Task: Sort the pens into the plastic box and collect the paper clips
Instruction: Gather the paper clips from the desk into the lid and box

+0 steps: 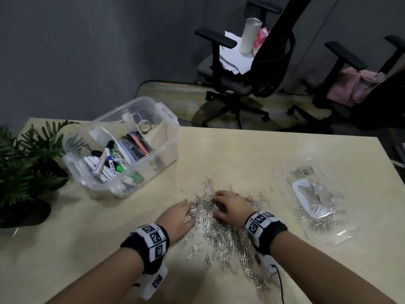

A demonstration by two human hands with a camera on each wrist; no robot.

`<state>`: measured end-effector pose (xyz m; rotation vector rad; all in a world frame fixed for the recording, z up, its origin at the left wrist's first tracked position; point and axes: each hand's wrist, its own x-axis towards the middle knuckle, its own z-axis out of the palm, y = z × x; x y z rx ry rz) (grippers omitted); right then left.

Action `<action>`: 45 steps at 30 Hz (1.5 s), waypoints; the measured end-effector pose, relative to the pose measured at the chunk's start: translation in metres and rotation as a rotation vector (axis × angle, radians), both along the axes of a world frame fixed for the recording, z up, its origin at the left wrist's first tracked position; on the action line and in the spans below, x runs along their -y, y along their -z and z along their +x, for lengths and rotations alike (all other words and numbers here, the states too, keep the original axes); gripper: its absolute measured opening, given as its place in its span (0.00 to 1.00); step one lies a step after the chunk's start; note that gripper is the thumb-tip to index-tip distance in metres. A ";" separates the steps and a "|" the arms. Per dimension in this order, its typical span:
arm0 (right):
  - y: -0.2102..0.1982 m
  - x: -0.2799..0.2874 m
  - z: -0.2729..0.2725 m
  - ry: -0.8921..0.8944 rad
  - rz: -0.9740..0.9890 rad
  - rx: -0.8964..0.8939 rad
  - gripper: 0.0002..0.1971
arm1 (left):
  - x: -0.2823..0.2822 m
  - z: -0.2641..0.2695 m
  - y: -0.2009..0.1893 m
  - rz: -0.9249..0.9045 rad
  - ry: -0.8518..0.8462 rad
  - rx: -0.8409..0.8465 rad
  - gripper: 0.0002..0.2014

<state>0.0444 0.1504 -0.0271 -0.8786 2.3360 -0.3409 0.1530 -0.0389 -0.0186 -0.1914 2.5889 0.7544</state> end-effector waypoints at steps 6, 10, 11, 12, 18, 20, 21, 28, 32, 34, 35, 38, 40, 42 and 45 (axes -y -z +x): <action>-0.003 -0.021 -0.004 0.147 -0.006 -0.144 0.29 | -0.018 -0.015 0.008 -0.023 -0.063 -0.103 0.38; 0.003 -0.024 -0.002 0.168 0.102 -0.112 0.33 | -0.029 -0.028 0.015 -0.047 -0.096 -0.051 0.42; 0.005 -0.024 -0.002 0.173 0.099 -0.095 0.34 | -0.030 -0.031 0.018 -0.046 -0.104 -0.036 0.40; 0.007 -0.024 -0.002 0.187 0.085 -0.077 0.33 | -0.030 -0.033 0.021 -0.030 -0.120 -0.029 0.37; 0.009 -0.022 -0.011 0.256 0.004 0.032 0.15 | -0.022 -0.044 0.027 0.071 -0.219 -0.015 0.15; 0.007 -0.021 -0.013 0.246 0.002 0.042 0.07 | -0.020 -0.047 0.026 0.072 -0.254 -0.012 0.12; 0.007 -0.021 -0.014 0.245 -0.002 0.048 0.04 | -0.019 -0.049 0.025 0.064 -0.262 -0.010 0.11; -0.011 -0.022 -0.018 0.219 -0.057 0.105 0.04 | -0.019 -0.053 0.009 0.061 -0.282 -0.031 0.11; -0.027 -0.026 -0.019 0.200 -0.091 0.115 0.05 | -0.021 -0.054 -0.008 0.083 -0.275 -0.073 0.10; -0.036 -0.026 -0.020 0.182 -0.093 0.093 0.05 | -0.021 -0.056 -0.020 0.093 -0.266 -0.097 0.11; -0.042 -0.025 -0.021 0.167 -0.099 0.074 0.05 | -0.021 -0.057 -0.027 0.094 -0.257 -0.110 0.12; -0.060 -0.023 -0.025 0.145 -0.128 0.034 0.06 | -0.016 -0.062 -0.050 0.102 -0.251 -0.161 0.12; -0.073 -0.019 -0.029 0.137 -0.143 0.017 0.06 | -0.010 -0.067 -0.068 0.132 -0.269 -0.197 0.11; -0.086 -0.013 -0.033 0.130 -0.173 -0.003 0.06 | 0.001 -0.072 -0.088 0.150 -0.292 -0.234 0.12; -0.105 0.002 -0.043 0.123 -0.232 -0.044 0.06 | 0.026 -0.083 -0.117 0.157 -0.354 -0.317 0.10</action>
